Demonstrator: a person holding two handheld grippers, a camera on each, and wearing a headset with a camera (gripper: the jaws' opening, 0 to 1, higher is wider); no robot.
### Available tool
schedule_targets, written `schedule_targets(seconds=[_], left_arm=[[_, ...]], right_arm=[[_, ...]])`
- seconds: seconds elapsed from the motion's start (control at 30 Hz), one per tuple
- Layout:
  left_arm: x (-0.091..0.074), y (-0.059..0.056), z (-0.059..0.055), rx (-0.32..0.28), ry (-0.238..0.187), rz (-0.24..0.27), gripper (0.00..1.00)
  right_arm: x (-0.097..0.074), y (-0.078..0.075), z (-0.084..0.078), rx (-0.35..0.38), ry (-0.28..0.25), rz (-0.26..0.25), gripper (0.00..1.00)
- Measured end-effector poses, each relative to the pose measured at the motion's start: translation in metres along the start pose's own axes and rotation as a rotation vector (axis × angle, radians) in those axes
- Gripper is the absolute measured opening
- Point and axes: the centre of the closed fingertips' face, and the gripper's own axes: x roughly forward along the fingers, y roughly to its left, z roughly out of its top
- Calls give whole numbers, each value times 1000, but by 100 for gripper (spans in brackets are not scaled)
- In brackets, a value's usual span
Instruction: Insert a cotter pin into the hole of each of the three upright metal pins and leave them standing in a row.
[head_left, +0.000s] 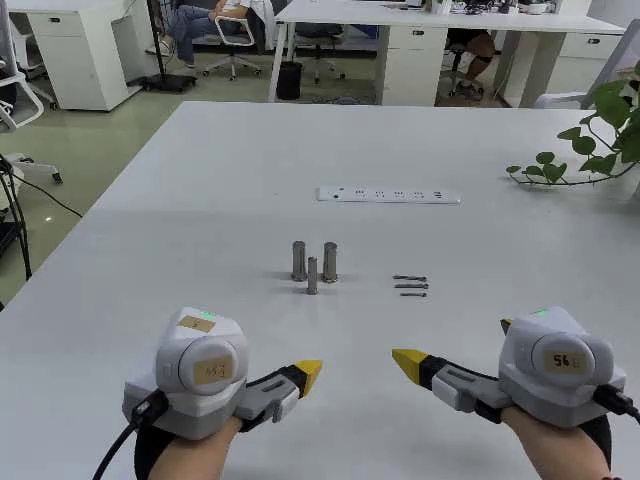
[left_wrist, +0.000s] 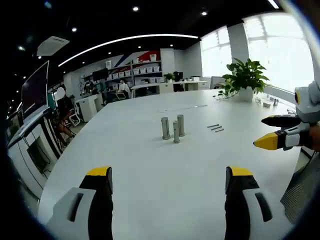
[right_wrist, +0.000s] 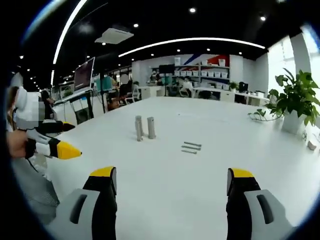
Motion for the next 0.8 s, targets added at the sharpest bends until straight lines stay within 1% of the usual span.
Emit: schedule_targets(seconds=[0.1,0.2,0.4,0.57,0.8], left_arm=[[0,0,0,-2,1,0,90],[0,0,-1,-10,6,-2,91],[0,0,-1,2,8,0,91],[0,0,-3,-7,14,-3,91],[0,-2,-1,-1,9,-9,90]], right_arm=[[-1,-2,4,0,-15,-7,86],[-1,-2,3,3,-13,-7,86],[0,-1,2,0,-8,-7,86],[0,0,2,1,-4,-4,86],[-1,-2,4,7,-16,-10,85]])
